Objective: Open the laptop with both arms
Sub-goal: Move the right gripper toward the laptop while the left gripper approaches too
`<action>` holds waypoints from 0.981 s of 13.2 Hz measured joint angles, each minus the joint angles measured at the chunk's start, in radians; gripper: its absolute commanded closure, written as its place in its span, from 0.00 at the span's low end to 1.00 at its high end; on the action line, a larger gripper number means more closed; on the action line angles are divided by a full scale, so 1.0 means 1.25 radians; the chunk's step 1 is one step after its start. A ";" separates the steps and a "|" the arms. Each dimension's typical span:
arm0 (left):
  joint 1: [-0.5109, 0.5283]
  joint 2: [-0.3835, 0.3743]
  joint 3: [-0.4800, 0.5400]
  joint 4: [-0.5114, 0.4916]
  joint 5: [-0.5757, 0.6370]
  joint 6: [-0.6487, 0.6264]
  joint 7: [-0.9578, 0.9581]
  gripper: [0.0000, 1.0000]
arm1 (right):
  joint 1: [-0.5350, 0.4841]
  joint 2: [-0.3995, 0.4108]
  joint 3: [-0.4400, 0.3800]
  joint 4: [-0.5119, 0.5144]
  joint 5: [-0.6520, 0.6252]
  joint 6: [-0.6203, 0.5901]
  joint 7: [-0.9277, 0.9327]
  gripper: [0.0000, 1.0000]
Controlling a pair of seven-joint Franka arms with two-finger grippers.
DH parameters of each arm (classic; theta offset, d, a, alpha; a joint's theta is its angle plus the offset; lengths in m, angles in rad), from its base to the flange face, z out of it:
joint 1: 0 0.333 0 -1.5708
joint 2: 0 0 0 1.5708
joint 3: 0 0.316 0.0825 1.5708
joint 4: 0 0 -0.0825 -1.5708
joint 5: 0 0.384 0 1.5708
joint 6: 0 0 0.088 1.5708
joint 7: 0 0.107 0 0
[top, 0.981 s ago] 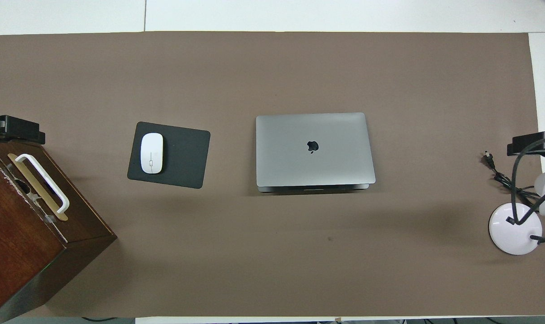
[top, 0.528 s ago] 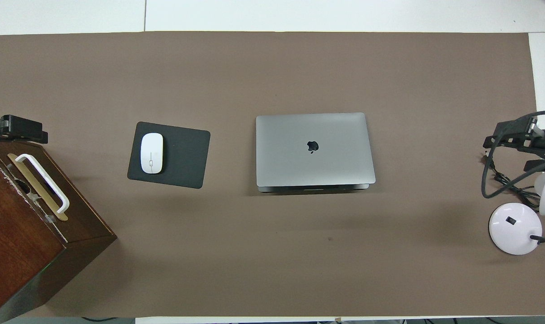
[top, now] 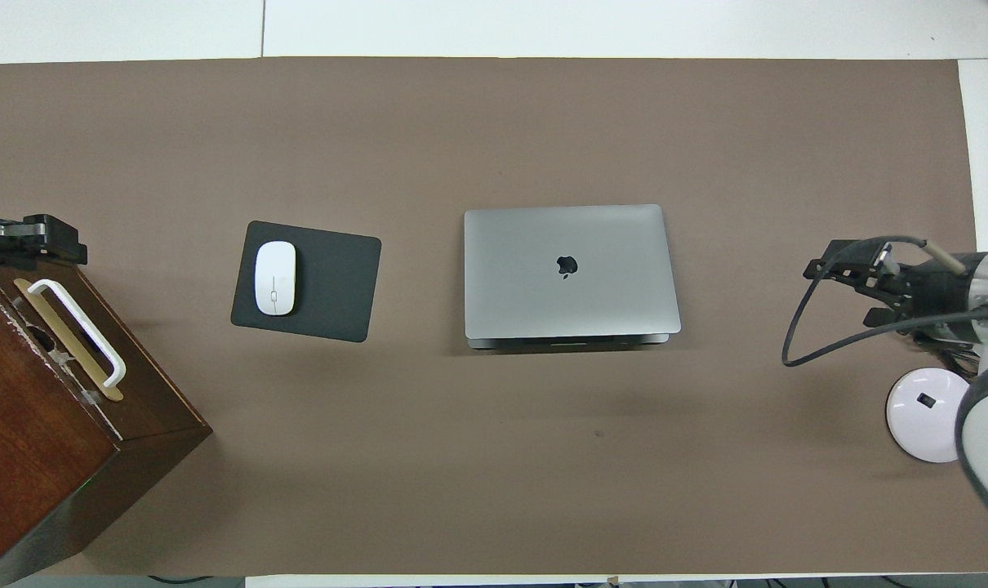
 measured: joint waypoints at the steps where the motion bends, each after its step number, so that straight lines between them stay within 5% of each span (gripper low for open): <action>1: -0.001 -0.002 -0.002 -0.007 0.000 0.009 -0.022 1.00 | 0.018 -0.017 0.000 -0.036 0.007 0.044 0.001 0.02; 13: -0.063 -0.082 -0.015 -0.254 -0.027 0.251 -0.048 1.00 | 0.216 -0.140 0.002 -0.345 0.089 0.504 0.003 0.01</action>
